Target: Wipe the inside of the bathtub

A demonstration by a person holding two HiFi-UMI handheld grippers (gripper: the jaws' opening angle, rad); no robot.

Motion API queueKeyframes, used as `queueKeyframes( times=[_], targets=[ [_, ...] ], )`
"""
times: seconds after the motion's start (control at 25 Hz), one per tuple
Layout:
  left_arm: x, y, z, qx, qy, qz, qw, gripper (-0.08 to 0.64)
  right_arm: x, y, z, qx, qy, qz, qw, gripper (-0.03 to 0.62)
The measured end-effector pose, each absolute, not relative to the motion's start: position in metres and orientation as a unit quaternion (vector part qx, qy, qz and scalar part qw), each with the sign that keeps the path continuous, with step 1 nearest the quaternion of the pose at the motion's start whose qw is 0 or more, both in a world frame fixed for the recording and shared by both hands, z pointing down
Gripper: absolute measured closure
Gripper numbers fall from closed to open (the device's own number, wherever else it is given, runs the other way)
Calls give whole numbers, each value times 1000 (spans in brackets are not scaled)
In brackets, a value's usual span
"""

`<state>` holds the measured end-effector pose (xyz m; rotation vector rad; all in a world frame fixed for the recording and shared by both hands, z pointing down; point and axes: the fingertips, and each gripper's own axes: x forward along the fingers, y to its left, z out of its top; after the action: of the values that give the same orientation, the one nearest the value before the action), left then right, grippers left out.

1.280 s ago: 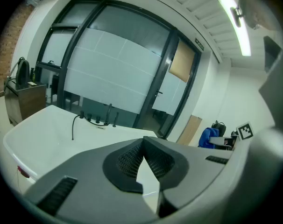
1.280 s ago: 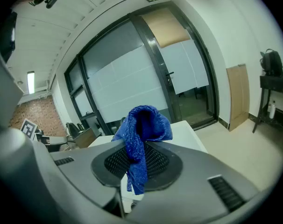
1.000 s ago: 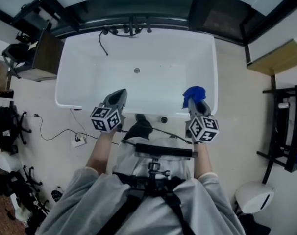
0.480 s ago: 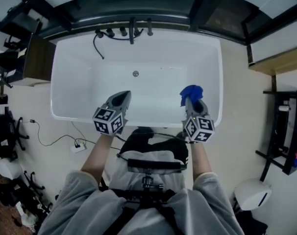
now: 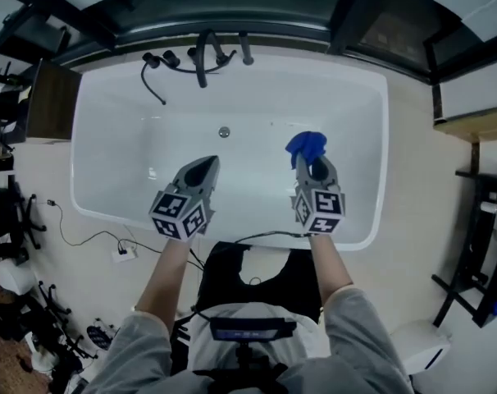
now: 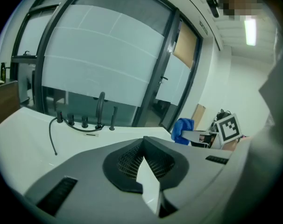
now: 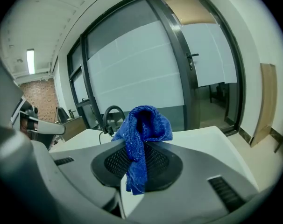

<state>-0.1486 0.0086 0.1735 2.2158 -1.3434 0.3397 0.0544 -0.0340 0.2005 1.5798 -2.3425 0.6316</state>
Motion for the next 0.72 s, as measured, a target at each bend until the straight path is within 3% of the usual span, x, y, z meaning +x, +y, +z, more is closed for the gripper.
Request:
queueKeyframes(
  times=[0.72],
  targets=[
    [-109,-158,329,828,-485,151,238,554,2,-227,371,526,-824,180,108,531]
  ],
)
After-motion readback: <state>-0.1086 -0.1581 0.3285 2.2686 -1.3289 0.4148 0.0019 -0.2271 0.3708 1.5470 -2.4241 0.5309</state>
